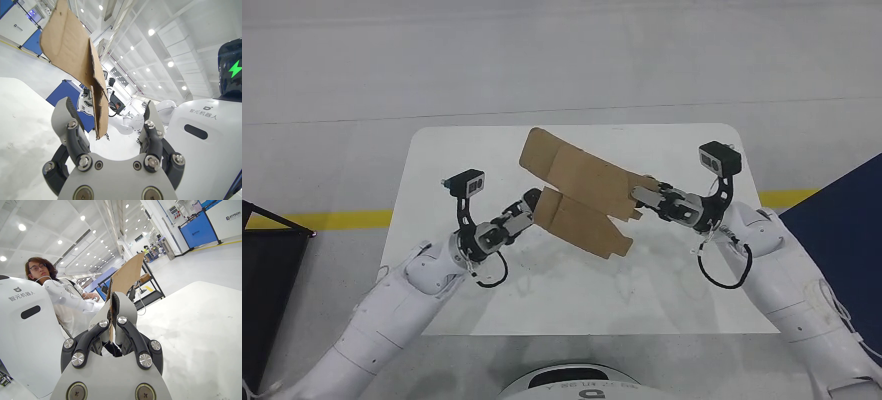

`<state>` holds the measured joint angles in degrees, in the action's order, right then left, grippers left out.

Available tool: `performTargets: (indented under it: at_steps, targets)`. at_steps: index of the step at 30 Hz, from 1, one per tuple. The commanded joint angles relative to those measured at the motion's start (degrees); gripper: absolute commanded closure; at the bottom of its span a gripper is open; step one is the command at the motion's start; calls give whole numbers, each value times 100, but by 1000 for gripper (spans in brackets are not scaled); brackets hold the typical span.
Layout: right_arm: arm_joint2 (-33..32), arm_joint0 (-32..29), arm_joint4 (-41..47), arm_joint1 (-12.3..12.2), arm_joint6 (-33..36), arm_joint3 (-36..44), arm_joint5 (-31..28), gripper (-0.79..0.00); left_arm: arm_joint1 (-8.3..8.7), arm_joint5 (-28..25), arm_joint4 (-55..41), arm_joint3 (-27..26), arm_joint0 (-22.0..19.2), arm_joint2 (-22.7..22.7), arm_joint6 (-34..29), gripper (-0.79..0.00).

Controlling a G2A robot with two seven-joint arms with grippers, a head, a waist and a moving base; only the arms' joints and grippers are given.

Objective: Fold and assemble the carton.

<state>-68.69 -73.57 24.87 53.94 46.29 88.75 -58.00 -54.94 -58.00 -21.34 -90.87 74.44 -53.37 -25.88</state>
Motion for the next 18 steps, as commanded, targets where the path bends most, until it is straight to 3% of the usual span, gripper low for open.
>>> performTargets:
  at_steps: [1,4,7,9,13,14,15,16,18]
  targets:
    - [-27,-22,-14,1,0,13,0,0,-47,0,-72,100,-17,-1,-202,-302]
    - [-81,-70,-71,4,0,63,0,0,-115,0,-183,220,-23,-26,-445,-194]
    - [-131,-122,-151,12,0,126,0,0,-173,0,-199,340,-31,-72,-668,-142]
    - [-150,-142,-204,21,0,159,0,0,-212,0,-193,375,-37,-109,-762,0]
    - [-187,-136,-407,42,0,156,0,0,-286,0,-232,369,-27,-185,-919,0]
    - [-237,-128,-526,47,-1,109,0,-132,-303,0,-237,357,-23,-220,-947,0]
    - [-335,-120,-722,54,-18,41,0,-631,-317,0,-207,368,-24,-287,-955,0]
    - [-421,-134,-913,68,-115,22,0,-785,-329,0,-135,385,-25,-388,-922,0]
    - [-713,-193,-1471,88,-460,-18,0,-785,-342,0,343,471,-45,-686,-835,0]
